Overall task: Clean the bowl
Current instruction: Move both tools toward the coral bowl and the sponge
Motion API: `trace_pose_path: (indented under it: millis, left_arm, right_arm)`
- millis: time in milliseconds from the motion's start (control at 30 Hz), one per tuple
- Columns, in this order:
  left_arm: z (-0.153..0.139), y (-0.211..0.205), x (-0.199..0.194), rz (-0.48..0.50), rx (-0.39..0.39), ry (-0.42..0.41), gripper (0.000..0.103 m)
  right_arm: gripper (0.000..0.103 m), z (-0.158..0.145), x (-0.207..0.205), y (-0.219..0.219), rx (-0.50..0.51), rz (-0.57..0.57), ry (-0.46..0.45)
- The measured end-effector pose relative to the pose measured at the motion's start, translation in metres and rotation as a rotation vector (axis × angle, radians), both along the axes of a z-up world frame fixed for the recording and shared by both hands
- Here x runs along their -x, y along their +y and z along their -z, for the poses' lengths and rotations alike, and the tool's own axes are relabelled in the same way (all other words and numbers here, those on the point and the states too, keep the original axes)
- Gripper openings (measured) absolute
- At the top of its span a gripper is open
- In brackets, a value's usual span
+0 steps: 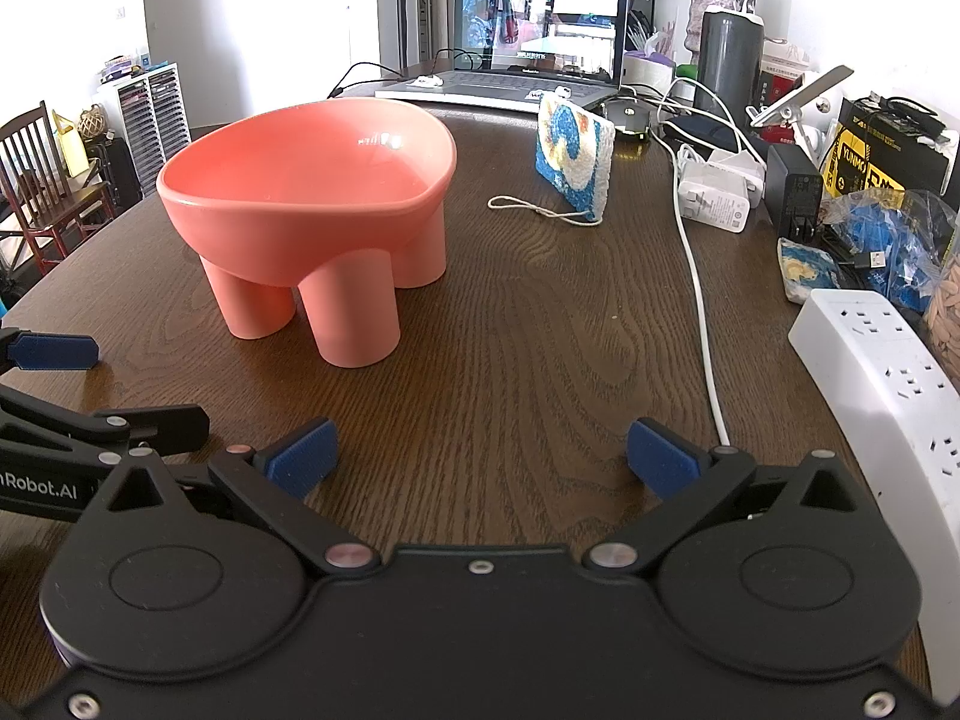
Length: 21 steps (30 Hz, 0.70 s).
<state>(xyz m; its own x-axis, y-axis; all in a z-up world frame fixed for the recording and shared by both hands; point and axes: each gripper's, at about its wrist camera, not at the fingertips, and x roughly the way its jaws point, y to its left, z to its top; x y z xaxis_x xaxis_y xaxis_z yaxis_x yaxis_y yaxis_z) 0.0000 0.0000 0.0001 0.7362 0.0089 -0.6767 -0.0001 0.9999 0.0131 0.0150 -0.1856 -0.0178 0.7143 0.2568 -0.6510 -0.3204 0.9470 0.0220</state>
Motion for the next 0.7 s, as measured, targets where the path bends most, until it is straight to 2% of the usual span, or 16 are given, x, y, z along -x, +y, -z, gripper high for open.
trace_pose_path:
  millis: [333, 500, 700]
  left_arm:
    - [-0.0005, -0.0017, -0.0008, -0.001, -0.006, -0.004, 0.103]
    - [-0.0018, -0.0025, -0.0021, 0.052, -0.012, -0.022, 0.103]
    - [-0.0002, -0.0085, -0.0009, 0.052, -0.013, -0.039, 0.103]
  right_arm:
    - [0.103, -0.0005, 0.0026, 0.0017, -0.001, 0.008, 0.005]
    - [0.103, -0.0031, 0.0044, 0.0032, -0.006, 0.011, 0.015]
    - [0.103, -0.0026, 0.004, -0.002, -0.002, -0.006, 0.014]
